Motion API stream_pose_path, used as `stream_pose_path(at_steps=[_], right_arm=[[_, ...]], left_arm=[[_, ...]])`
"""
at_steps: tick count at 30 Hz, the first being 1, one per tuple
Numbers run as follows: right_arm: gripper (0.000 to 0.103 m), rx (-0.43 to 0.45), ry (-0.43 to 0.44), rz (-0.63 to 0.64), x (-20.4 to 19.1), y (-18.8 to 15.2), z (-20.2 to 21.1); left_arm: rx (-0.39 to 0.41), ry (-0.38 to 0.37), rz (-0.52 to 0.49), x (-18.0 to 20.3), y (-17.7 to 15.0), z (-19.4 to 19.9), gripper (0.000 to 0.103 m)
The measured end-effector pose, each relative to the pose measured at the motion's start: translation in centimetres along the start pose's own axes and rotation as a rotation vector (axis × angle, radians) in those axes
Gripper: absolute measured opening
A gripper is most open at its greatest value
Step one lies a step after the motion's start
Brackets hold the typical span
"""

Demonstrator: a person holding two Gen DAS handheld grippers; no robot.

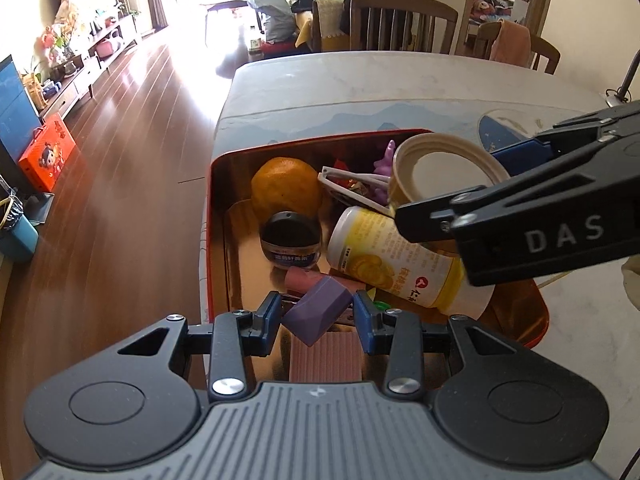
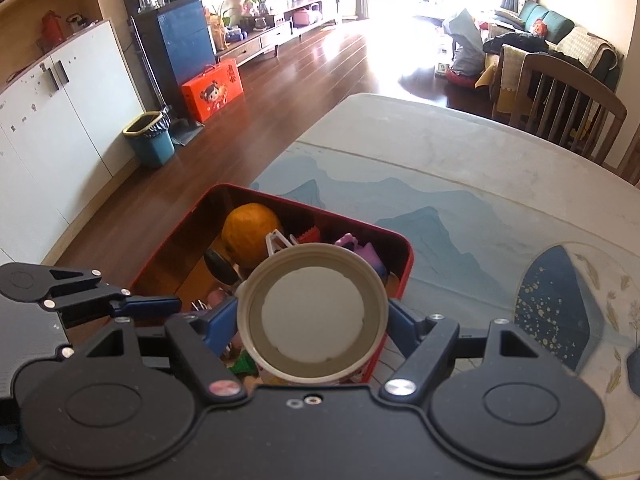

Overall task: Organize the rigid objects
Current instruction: 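Carry the tape roll in the right tool and purple block in the left tool to the box, then open the left tool to drop the purple block while the right tool releases the tape roll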

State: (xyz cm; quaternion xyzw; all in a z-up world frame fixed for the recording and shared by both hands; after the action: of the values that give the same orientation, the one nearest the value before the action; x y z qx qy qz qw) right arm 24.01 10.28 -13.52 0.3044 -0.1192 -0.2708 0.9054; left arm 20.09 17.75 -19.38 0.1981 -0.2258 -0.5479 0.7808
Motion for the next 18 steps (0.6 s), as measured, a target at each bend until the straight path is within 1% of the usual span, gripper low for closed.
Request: stream_pose_path(at_steps=[8, 18], right_arm=[[0.077, -0.021, 0.007, 0.016, -0.3, 0.3, -0.9], [0.077, -0.031, 0.027, 0.009, -0.3, 0.1, -1.1]], left_arm=[[-0.029, -0.006, -0.007, 0.1, -0.2, -1.2, 0.038], [-0.032, 0.003, -0.029, 0.4, -0.2, -1.6, 0.037]])
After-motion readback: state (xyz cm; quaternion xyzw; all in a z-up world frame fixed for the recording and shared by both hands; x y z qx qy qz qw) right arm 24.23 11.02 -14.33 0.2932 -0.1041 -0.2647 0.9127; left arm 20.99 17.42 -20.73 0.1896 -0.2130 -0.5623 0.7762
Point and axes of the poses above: each gripper's, at about its wrist camera, not at the fingertips, and z roughly against the way its jaws point, x to its right, y to its top, the point moved 8 cm from there along -z, roughly the way its jaws point, and after that the axes turned 14 degrees about z, right-handed, at the moved point
